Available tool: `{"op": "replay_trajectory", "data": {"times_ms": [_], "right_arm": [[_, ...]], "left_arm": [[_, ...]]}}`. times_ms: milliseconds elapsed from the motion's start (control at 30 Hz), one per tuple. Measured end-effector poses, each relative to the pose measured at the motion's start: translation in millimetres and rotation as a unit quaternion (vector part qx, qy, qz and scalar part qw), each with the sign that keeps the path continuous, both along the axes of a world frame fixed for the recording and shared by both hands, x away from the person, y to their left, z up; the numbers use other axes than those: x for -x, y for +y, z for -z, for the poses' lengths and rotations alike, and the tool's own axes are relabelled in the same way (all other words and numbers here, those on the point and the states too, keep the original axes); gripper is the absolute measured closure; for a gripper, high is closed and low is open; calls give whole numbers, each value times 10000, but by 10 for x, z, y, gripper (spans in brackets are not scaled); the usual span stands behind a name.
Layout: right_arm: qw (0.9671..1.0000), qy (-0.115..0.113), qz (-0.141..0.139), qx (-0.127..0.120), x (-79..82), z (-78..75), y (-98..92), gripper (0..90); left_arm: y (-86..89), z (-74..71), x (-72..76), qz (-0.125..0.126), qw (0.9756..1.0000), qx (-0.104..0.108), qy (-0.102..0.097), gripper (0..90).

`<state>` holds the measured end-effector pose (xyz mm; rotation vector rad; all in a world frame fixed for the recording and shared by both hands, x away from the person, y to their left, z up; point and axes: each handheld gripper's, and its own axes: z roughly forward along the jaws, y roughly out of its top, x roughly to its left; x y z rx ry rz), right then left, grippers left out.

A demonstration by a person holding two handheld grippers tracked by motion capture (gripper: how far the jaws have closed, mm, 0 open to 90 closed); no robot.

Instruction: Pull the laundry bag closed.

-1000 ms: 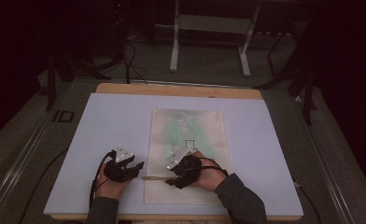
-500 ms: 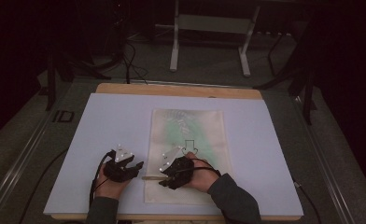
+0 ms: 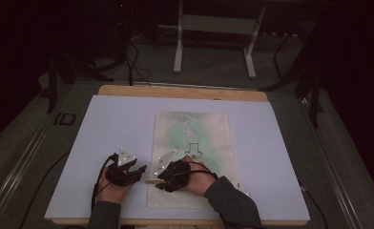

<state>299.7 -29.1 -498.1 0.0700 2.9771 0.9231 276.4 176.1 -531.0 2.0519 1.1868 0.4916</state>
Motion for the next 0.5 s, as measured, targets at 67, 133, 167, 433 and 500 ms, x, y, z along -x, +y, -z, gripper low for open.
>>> {"op": "replay_trajectory", "data": {"times_ms": [67,133,167,433,500], "right_arm": [[10000,-8,1,17,3,7,36,685],[10000,-17,-36,35,3,16,74,706],[10000,-17,-36,35,3,16,74,706],[9999,-91,-30,35,6,15,207,782],[10000,-83,-30,22,5,19,221,782]], "left_arm": [[3,-2,1,-7,10000,7,-1,511],[5,-4,3,-10,10000,3,-1,511],[5,-4,3,-10,10000,3,-1,511],[18,-7,1,-49,10000,11,-14,510],[28,-12,1,-66,10000,15,-21,510]]}}
